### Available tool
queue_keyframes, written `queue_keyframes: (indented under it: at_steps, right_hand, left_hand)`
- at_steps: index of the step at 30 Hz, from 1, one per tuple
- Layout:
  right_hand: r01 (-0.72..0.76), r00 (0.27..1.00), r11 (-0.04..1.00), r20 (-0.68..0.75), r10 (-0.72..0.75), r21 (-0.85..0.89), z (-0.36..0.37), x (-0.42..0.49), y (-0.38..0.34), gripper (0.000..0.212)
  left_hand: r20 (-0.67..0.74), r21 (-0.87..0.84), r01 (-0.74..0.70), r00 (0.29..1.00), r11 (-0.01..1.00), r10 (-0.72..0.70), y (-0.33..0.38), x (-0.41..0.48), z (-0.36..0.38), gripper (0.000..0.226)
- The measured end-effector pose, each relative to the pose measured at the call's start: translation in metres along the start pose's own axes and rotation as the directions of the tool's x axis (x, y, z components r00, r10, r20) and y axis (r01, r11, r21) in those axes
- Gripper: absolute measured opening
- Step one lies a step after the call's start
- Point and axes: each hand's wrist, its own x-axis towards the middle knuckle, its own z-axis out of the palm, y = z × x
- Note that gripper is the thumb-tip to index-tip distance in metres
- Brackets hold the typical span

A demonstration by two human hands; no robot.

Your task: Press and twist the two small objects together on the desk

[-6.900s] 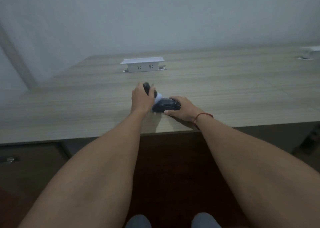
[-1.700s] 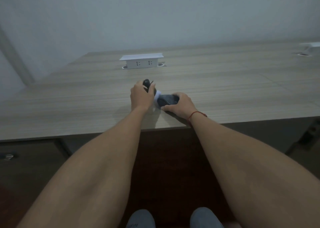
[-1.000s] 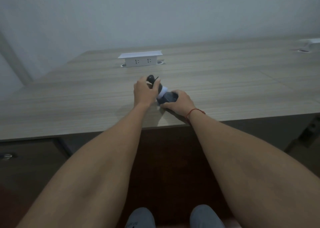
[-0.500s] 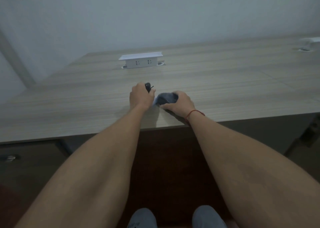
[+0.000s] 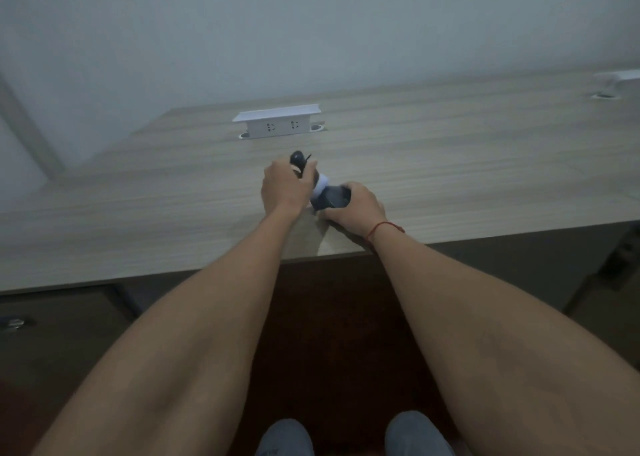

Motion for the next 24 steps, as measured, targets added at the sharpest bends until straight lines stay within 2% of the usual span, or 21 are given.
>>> queue_keyframes:
  at_steps: [2, 5, 7, 11, 16, 20, 24]
  right_hand:
    - [-0.005, 1.000, 1.000, -0.008, 0.005, -0.001, 0.001, 0.000, -0.001, 0.064]
    - [0.007, 1.000, 1.000, 0.000, -0.007, -0.001, 0.004, -0.003, 0.001, 0.067]
    - [0.013, 1.000, 1.000, 0.012, -0.013, -0.010, 0.002, -0.004, 0.001, 0.068]
    - [0.017, 1.000, 1.000, 0.017, -0.017, -0.004, -0.002, -0.002, 0.001, 0.063]
    - [0.016, 1.000, 1.000, 0.024, -0.017, 0.002, -0.001, -0.005, 0.001, 0.066]
    - [0.017, 1.000, 1.000, 0.023, -0.016, -0.014, -0.002, -0.006, -0.002, 0.063]
    - [-0.021, 1.000, 0.992, 0.009, 0.020, 0.126, -0.004, -0.005, -0.005, 0.045]
  left_hand:
    - [0.046, -0.040, -0.039, 0.998, 0.998, 0.041, 0.003, -0.003, 0.005, 0.035]
    - [0.038, 0.028, 0.071, 0.997, 0.997, -0.072, -0.014, -0.009, 0.005, 0.032]
    - [0.037, 0.027, 0.081, 0.996, 0.996, -0.082, -0.021, -0.007, 0.002, 0.029]
    - [-0.022, -0.158, 0.055, 0.998, 0.986, -0.060, -0.008, -0.004, 0.004, 0.030]
    - [0.027, 0.001, 0.117, 0.993, 0.993, -0.117, -0.023, -0.006, 0.002, 0.030]
    - [-0.051, -0.170, 0.108, 0.992, 0.979, -0.118, -0.016, -0.007, 0.004, 0.037]
    - [0.000, -0.050, 0.149, 0.989, 0.988, -0.149, -0.019, -0.015, 0.009, 0.032]
